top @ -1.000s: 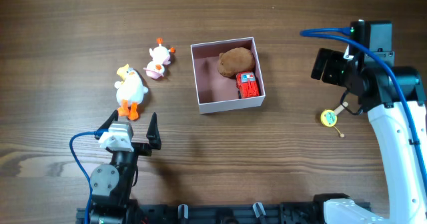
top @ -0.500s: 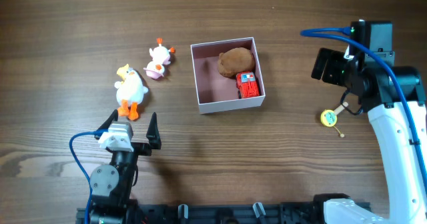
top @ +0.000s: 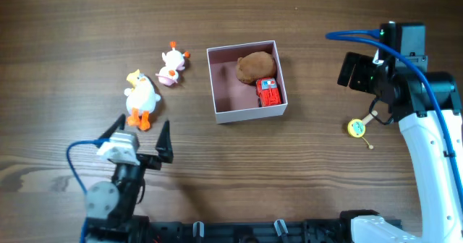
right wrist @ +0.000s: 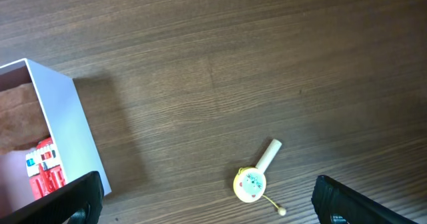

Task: Pack container
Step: 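Reach the left gripper to the white plush duck and grasp it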

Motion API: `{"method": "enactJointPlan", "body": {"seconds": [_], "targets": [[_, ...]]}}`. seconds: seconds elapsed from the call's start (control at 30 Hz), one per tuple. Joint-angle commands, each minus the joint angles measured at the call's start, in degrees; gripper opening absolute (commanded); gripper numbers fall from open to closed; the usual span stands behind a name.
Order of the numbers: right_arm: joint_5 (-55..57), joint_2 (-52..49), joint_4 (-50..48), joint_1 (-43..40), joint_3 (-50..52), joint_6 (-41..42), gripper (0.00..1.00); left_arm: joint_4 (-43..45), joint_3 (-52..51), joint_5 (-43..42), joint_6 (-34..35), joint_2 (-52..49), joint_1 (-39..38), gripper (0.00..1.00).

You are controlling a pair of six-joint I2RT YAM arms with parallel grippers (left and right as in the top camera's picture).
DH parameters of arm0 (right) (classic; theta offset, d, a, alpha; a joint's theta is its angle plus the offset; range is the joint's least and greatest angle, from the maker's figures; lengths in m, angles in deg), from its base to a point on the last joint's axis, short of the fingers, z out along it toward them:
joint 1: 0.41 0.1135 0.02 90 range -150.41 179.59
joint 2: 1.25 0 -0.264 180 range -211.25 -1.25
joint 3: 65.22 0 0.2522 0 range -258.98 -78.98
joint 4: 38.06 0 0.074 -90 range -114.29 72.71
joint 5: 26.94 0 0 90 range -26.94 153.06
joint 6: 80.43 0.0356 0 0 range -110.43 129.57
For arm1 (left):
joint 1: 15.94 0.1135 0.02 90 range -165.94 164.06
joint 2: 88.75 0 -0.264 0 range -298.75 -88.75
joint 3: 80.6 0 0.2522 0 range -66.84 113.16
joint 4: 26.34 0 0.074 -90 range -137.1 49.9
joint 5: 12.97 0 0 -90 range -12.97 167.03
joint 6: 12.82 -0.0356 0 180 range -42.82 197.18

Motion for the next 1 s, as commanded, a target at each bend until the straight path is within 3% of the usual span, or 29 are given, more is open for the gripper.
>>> {"method": "enactJointPlan", "body": {"seconds": [0.0, 0.17, 0.3, 0.7, 0.97], "targets": [[-0.09, -0.11, -0.15, -0.13, 0.37, 1.01, 1.00, -10.08, 16.65, 0.22, 0.70, -13.31, 0.26, 1.00], [-0.09, -0.11, -0.15, -0.13, 0.37, 1.01, 1.00, -33.38, 39.87, 5.81, 0.46, -39.87, 0.26, 1.00], [-0.09, -0.11, -0.15, -0.13, 0.37, 1.03, 1.00, -42.38, 51.43, 8.83, 0.48, -58.38, 0.26, 1.00], [-0.09, -0.11, -0.15, -0.13, 0.37, 0.98, 1.00, -36.44, 52.17, 9.25, -1.20, -87.56, 1.36, 1.00], [-0.09, -0.11, -0.15, -0.13, 0.37, 1.01, 1.00, -31.89, 52.17, 9.14, 1.60, -91.38, 10.71, 1.00]]}}
